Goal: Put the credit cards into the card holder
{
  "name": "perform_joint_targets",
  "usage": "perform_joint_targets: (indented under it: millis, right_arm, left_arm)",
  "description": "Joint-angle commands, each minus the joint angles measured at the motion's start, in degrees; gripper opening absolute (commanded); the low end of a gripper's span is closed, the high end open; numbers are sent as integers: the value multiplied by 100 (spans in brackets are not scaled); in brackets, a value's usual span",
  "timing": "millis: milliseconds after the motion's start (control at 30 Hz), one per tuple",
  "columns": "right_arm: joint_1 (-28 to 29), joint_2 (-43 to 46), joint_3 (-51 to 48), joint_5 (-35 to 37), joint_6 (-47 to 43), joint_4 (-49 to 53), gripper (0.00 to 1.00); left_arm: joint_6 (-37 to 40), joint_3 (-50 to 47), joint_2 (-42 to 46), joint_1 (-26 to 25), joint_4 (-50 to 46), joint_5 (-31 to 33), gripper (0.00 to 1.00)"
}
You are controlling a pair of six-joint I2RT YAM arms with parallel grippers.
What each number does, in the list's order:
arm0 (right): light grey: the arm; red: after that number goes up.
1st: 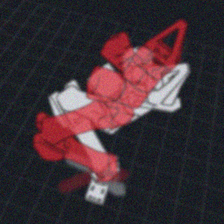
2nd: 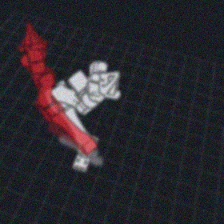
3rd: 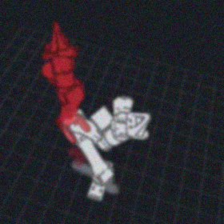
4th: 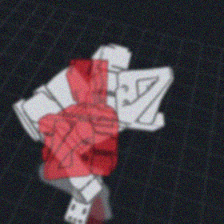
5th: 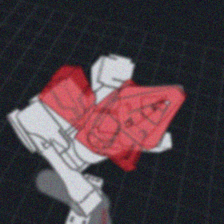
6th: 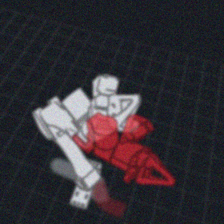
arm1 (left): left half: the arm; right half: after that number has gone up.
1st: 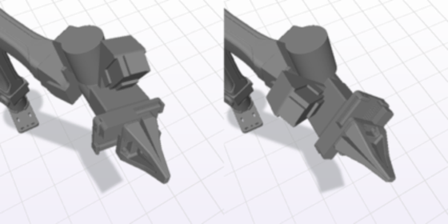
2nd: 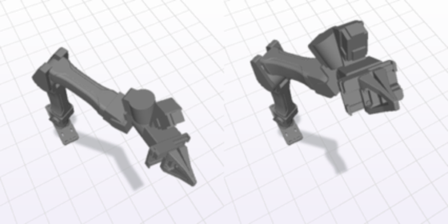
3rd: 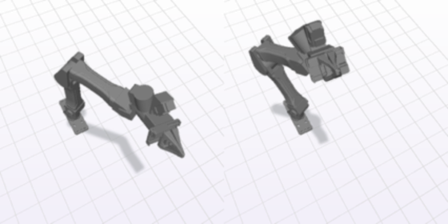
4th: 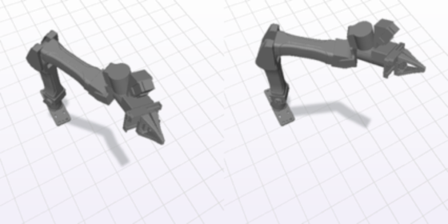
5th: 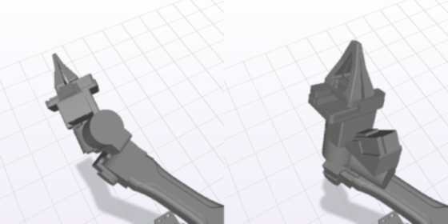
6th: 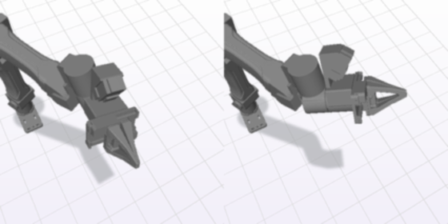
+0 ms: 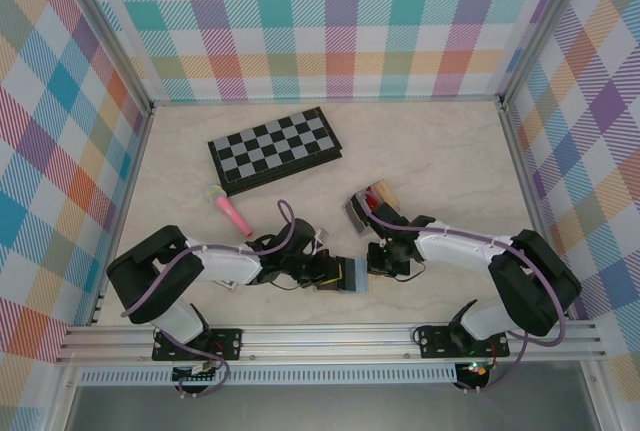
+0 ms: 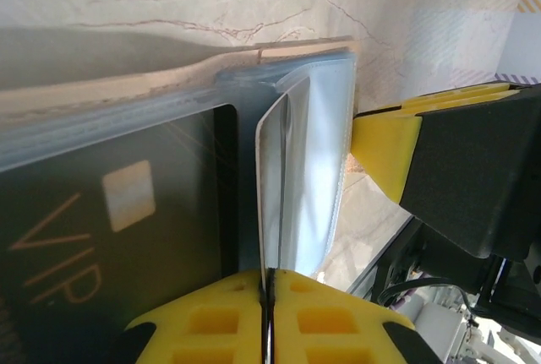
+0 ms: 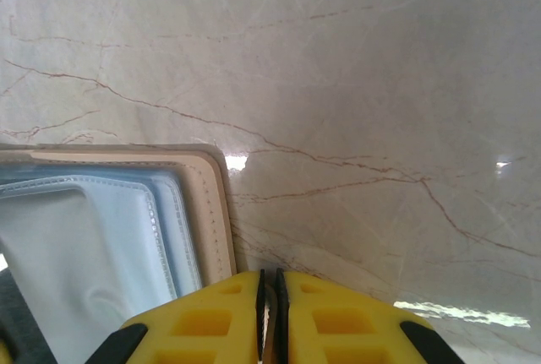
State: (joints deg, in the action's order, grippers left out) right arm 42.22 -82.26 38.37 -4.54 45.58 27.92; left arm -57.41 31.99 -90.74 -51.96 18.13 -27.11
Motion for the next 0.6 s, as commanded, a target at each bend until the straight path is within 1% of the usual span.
perform_joint_targets:
  millis: [0,33,100,233,300,333,467,567]
  right_arm:
    - [50,-142,28,-94,-23,-122,14]
    - [49,-126,26,-68,-23,-104,14]
    - [49,-123,31,-30,-16,-44,14]
    - [45,-128,31,-39,-32,-46,14]
    - [49,-137,41,-49,-40,-57,14]
    - [50,-141,51,-49,-41,-59,14]
    - [52,-150,48,-67,-38,-107,14]
    - [48,-159,66,-83,-41,-129,14]
  left_arm:
    - [122,120,-84,-126,-264,24,13]
    - [161,123,-26,-130,-370,70,14]
    - [308,153,152,-127,-750,222,18]
    - [513,193,447,-126,-1304,420,22]
    - [583,236,506,-123,-1480,457,22]
    - [605,246,517,-126,-1522,461,21]
    - [608,310,393,-122,-1320,395,14]
    - [608,451,151,-130,-1242,260,12]
